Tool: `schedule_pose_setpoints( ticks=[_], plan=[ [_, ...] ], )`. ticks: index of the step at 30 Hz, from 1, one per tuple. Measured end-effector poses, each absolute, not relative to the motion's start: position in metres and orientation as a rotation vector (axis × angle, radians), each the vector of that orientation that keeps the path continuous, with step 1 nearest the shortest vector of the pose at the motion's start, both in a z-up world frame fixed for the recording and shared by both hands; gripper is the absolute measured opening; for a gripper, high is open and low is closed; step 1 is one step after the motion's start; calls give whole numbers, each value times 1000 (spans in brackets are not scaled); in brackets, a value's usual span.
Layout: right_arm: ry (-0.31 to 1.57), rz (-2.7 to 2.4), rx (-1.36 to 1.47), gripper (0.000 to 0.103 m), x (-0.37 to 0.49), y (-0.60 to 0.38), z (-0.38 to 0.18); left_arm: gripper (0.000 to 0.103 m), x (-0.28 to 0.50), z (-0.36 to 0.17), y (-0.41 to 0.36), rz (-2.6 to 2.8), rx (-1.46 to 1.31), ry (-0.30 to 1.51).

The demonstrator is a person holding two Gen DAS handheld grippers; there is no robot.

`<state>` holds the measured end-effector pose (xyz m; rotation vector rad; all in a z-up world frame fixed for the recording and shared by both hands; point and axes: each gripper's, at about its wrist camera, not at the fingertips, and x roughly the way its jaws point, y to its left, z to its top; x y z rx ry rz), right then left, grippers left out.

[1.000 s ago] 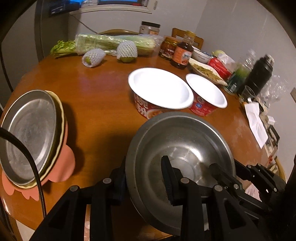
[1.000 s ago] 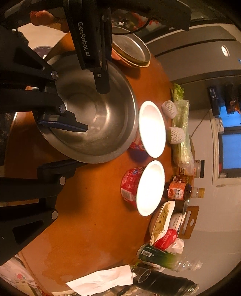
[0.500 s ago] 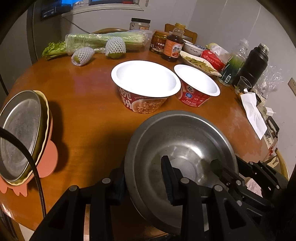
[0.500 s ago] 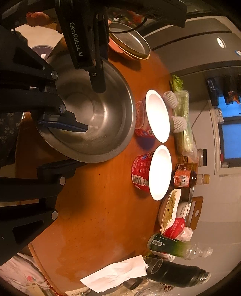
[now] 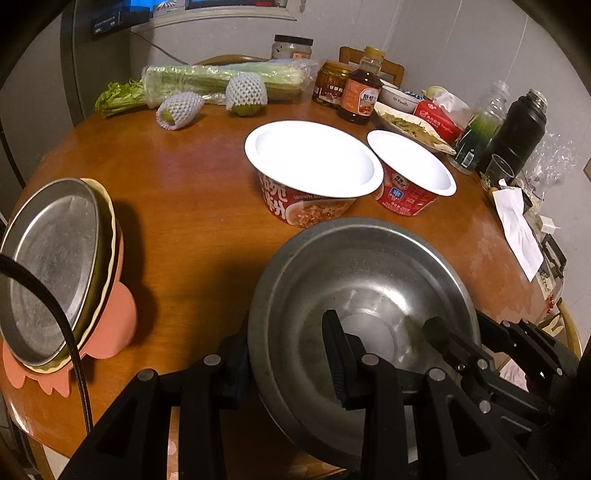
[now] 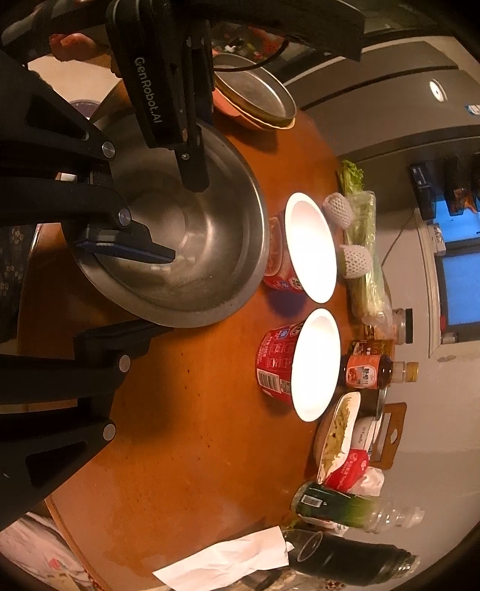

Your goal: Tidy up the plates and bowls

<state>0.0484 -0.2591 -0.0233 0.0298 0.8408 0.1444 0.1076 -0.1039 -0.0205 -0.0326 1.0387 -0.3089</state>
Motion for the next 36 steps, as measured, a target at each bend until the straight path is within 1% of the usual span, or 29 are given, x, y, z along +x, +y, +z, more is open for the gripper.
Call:
schedule_pose_setpoints(
  ticks=[4, 11, 14, 19, 28, 36],
  plan=[
    [844, 155, 47, 35, 51, -260, -23, 35, 108, -22, -104, -315, -36, 1048],
    [838, 148, 47, 36, 53, -262, -22, 35, 108, -18, -101, -321, -47, 1040],
    [830, 146, 28, 37, 55, -262, -19, 40, 109, -14, -100, -328, -44, 1033],
    [822, 140, 36, 40, 57, -266, -13, 42, 110, -4, -97, -341, -55, 1016],
    [795, 127, 60, 41, 67, -274, 7, 44, 120, 10, -85, -347, -84, 984],
    [799, 190, 168, 41, 92, -271, 22, 45, 139, 16, -78, -337, -97, 971]
  ],
)
